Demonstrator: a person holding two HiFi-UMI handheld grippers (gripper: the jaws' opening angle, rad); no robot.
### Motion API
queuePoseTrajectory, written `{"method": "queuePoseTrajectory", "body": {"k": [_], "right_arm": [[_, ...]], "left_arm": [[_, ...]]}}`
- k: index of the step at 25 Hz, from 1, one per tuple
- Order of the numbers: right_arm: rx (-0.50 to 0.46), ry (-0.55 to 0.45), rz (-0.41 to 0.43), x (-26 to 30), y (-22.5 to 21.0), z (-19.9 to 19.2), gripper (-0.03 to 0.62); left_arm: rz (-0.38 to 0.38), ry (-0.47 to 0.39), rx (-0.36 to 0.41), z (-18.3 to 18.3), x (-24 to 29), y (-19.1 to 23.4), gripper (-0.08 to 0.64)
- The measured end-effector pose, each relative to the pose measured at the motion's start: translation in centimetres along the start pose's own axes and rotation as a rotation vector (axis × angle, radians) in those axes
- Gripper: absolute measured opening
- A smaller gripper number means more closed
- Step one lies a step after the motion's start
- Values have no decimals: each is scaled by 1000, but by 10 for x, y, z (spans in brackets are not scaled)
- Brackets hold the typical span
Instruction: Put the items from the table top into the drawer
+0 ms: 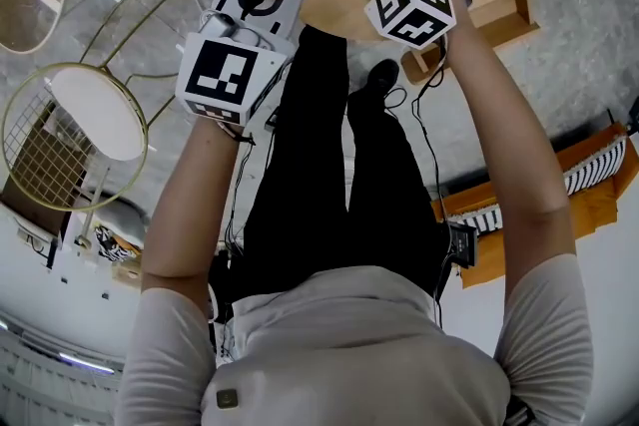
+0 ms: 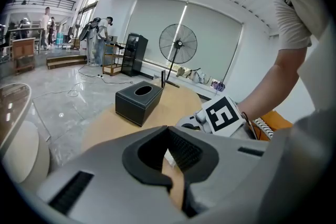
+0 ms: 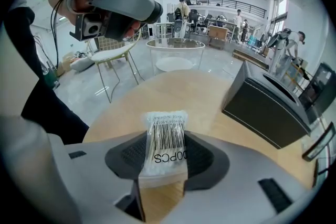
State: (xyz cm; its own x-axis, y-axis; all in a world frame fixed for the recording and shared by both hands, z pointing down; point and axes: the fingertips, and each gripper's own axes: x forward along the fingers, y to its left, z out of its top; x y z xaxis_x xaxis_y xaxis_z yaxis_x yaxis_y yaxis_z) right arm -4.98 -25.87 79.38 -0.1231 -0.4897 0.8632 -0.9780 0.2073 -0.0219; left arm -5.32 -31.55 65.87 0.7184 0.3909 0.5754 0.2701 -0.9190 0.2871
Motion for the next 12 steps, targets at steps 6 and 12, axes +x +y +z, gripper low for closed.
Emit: {"method": "queuePoseTrajectory", "body": {"k": [6,12], "right_arm": [[111,-1,-66,-35,1,-39,204],[273,7,-146,-65,5,-93,204]], "left_arm": [[-63,8,36,6,23,-37,9],[-155,45,99,10,57,-78,9]]}}
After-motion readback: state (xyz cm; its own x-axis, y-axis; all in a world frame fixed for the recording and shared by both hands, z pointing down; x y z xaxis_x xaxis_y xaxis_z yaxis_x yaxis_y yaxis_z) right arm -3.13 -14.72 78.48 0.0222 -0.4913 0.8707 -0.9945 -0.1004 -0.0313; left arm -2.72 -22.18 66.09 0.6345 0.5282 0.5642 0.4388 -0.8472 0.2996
